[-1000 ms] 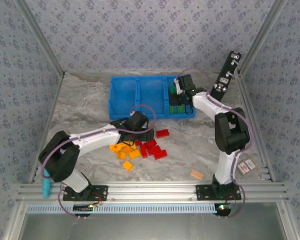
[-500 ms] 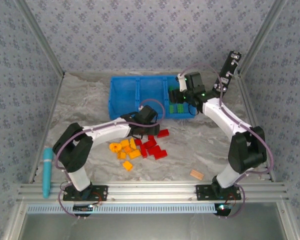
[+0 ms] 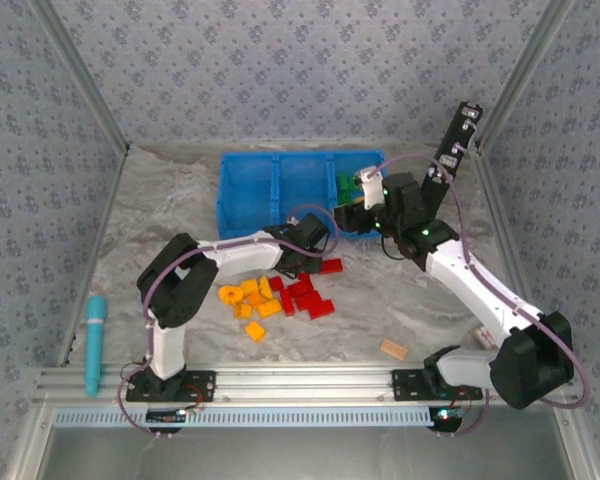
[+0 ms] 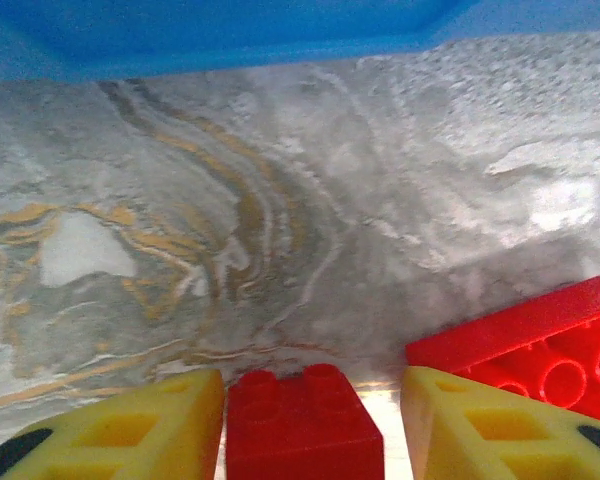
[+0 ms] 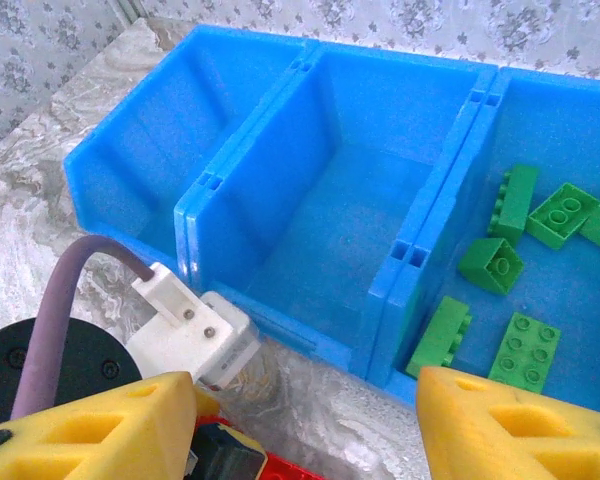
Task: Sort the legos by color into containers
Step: Pick up the lego from the center of the table.
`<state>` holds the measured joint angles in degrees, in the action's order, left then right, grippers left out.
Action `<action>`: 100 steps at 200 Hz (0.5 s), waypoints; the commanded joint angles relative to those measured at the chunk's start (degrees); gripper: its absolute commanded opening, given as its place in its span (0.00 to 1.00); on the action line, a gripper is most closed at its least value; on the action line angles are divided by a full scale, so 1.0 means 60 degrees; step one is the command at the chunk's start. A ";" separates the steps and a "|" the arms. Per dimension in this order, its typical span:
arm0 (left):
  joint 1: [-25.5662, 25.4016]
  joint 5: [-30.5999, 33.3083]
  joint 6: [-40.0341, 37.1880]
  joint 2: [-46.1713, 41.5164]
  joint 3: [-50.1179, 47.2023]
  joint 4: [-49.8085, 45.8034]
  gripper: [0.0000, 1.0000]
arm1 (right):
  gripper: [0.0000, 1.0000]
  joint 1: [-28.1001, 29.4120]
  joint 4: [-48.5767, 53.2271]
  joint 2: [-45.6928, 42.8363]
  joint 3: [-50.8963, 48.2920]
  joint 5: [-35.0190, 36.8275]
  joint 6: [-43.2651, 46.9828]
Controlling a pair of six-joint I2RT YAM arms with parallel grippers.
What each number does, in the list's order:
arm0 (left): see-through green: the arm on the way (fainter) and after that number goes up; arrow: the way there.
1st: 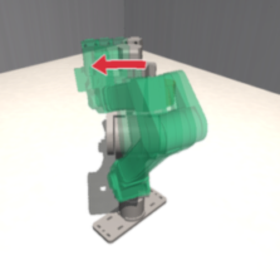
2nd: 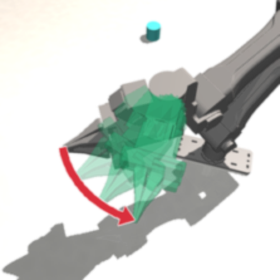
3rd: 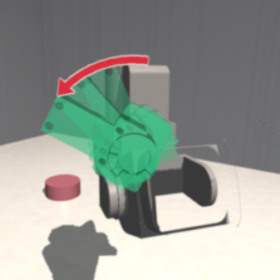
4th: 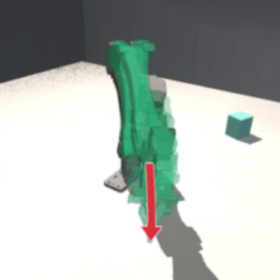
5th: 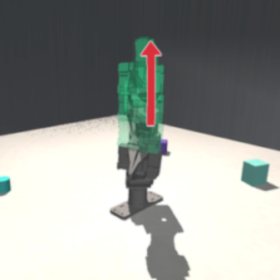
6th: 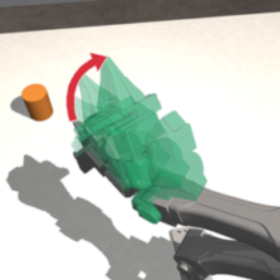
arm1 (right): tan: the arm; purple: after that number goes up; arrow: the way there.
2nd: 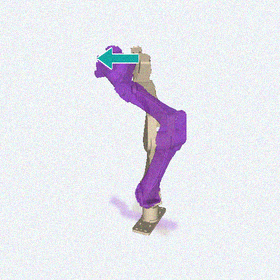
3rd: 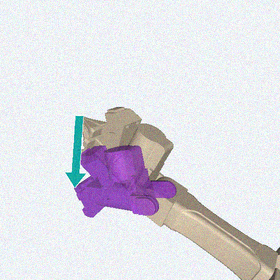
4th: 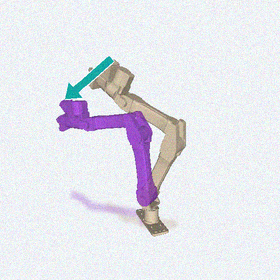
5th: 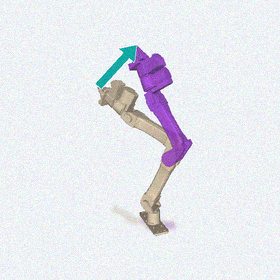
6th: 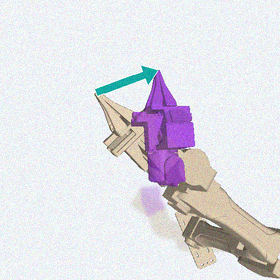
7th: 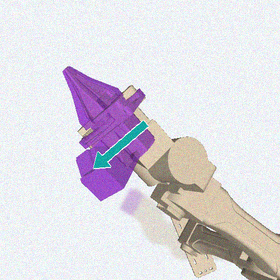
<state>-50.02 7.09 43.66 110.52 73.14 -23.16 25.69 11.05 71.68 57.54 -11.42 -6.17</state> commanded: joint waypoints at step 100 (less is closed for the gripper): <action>-0.0170 0.0580 0.0422 0.0582 0.0868 -0.1955 0.28 | 0.64 -0.0326 -0.0465 -0.0818 -0.0730 -0.0467 -0.0143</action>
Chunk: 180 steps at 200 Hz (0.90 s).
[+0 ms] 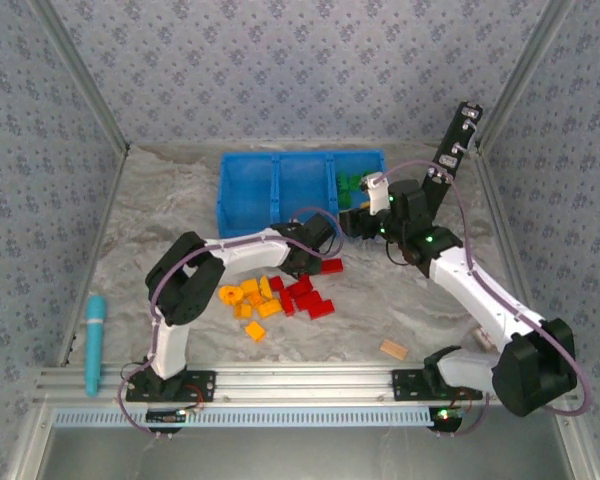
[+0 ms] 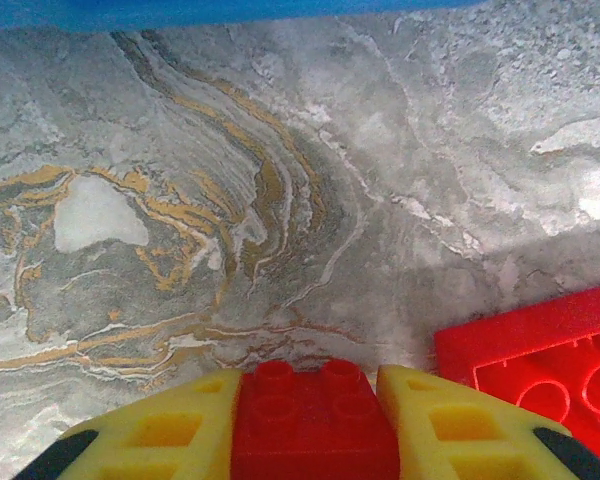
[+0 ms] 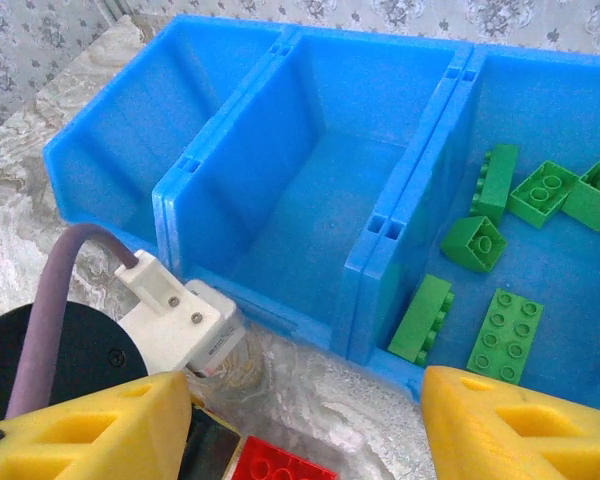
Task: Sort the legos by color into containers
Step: Pick up the lego from the center of the table.
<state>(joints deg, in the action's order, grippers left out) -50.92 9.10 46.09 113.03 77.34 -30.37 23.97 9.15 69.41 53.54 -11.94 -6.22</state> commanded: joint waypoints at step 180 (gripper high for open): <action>0.1251 0.0959 -0.2053 -0.0443 0.3274 -0.0535 0.24 | 0.67 -0.0221 0.3302 -0.4586 -0.0978 0.0130 -0.1526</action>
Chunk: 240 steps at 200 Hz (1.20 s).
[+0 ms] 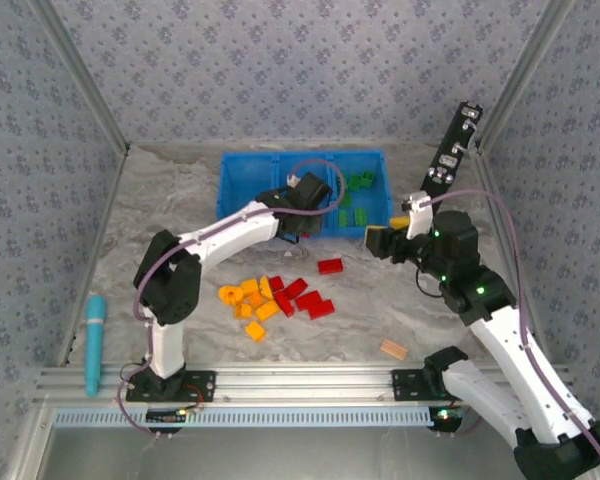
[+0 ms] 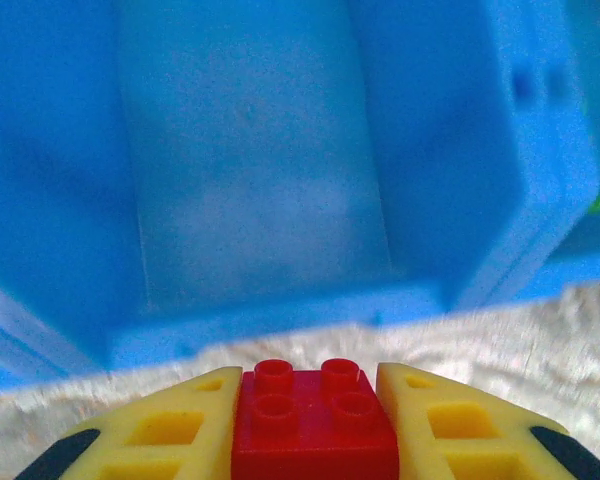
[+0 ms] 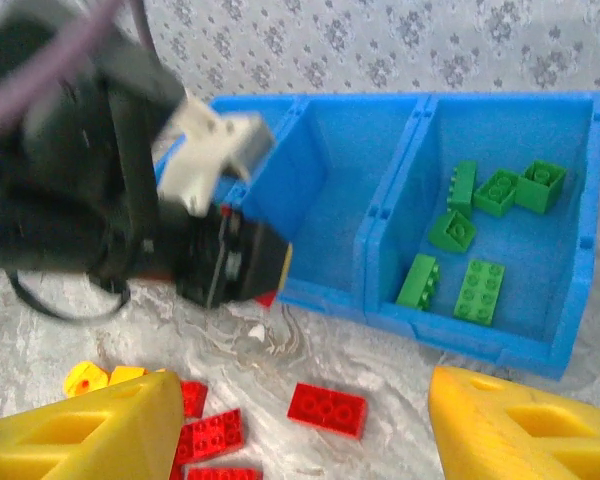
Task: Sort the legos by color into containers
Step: Place the lego in the container.
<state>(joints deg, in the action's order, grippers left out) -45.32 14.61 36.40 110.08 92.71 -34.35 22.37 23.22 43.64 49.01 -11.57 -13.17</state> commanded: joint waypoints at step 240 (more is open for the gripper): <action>0.1029 -0.0487 -0.2401 0.2747 0.2240 0.1053 0.57 | 0.74 -0.0572 0.3263 -0.0576 0.0391 0.1268 0.0391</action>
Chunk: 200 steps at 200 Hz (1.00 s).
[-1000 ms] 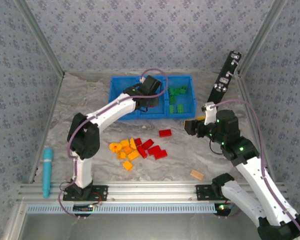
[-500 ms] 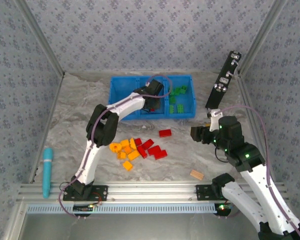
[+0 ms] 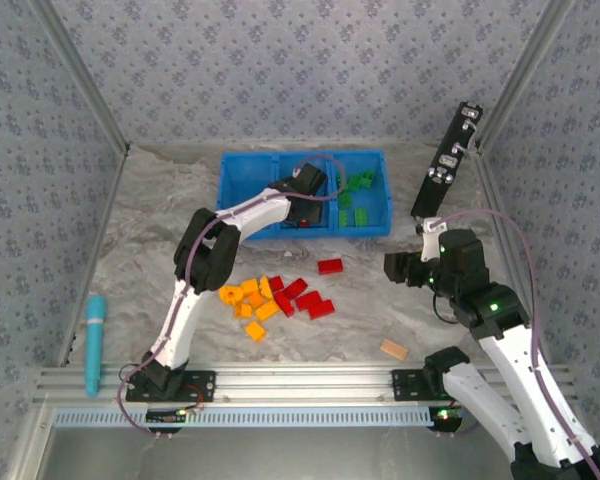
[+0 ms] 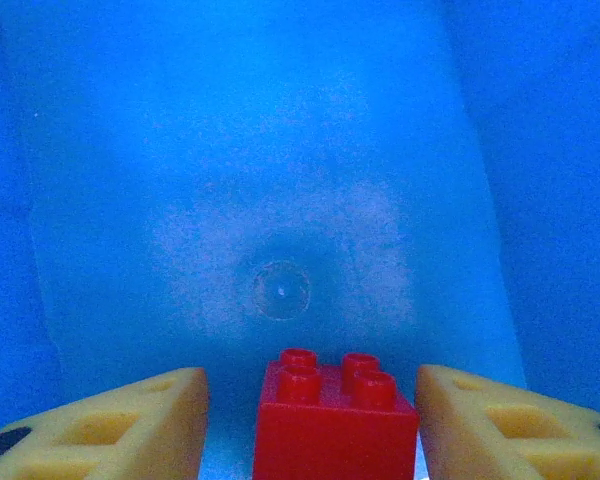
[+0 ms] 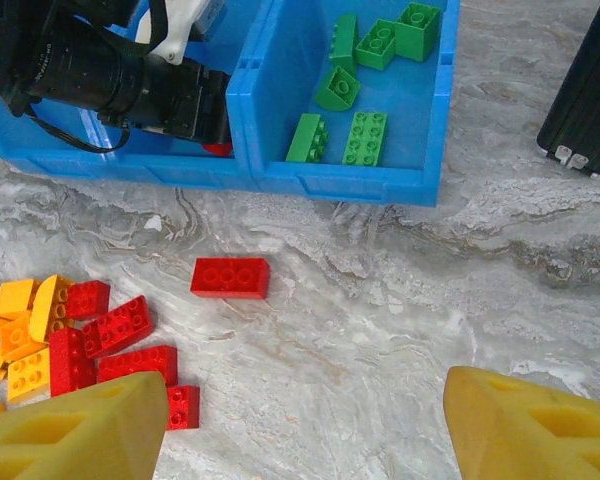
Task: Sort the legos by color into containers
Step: Place the lego in the container, then pick up the lego from the center of the table.
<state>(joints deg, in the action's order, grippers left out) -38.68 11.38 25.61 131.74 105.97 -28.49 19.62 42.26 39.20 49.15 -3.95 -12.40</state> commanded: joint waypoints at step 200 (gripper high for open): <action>-0.2069 -0.2241 -0.7399 -0.6701 -0.6755 0.4245 0.66 | 0.76 -0.0615 -0.0930 0.1524 0.0715 0.0456 0.0613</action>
<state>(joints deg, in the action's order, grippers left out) -50.72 3.16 -19.86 94.50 67.05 -4.47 16.38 37.98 48.27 50.85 -2.07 -9.39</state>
